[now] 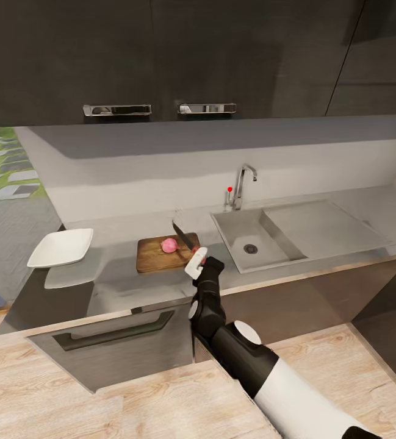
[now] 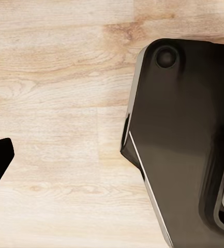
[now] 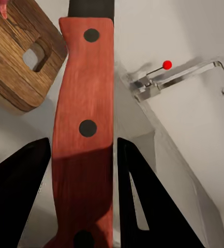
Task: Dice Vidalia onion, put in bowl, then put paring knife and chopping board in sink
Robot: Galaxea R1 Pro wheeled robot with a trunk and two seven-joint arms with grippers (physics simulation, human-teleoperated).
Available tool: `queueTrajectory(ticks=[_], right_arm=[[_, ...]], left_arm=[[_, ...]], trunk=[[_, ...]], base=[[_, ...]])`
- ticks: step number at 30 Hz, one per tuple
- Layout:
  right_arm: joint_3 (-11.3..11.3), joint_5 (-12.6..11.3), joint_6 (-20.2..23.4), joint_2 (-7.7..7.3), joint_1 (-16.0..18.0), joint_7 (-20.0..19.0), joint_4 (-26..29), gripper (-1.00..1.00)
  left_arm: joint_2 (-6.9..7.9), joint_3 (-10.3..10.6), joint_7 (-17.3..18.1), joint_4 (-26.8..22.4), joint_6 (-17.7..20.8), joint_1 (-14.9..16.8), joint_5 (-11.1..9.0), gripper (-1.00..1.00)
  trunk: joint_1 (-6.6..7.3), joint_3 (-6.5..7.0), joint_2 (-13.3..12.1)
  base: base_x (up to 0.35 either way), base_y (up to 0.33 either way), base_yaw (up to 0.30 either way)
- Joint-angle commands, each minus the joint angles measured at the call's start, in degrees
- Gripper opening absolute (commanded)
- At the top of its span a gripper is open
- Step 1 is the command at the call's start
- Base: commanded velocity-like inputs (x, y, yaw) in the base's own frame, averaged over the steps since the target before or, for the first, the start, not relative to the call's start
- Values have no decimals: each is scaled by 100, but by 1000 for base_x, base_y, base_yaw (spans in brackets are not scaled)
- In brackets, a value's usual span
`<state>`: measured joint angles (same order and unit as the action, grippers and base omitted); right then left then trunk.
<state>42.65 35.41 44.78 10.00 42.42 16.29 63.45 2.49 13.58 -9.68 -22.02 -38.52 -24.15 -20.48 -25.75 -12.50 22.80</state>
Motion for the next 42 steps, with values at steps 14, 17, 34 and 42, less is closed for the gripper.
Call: queueTrajectory(ticks=[14, 17, 34, 42], right_arm=[[15, 72, 40, 0, 284, -345, -425, -100], [21, 72, 40, 0, 287, -344, -423, -100], [64, 80, 39, 0, 285, -286, -412, -100], [76, 65, 40, 0, 285, -283, -418, -100]], left_arm=[[6, 48, -52, -13, -6, -3, -18, 100], [6, 48, -52, -13, -6, -4, -18, 100], [6, 48, -52, -13, -6, -2, -18, 100], [6, 48, -52, -13, -6, -4, -18, 100]], trunk=[[-3, -10, 12], [-3, -10, 12], [-3, -10, 12], [-3, -18, 12]], base=[[37, 29, 0], [178, 143, 0], [99, 78, 0], [0, 0, 0]])
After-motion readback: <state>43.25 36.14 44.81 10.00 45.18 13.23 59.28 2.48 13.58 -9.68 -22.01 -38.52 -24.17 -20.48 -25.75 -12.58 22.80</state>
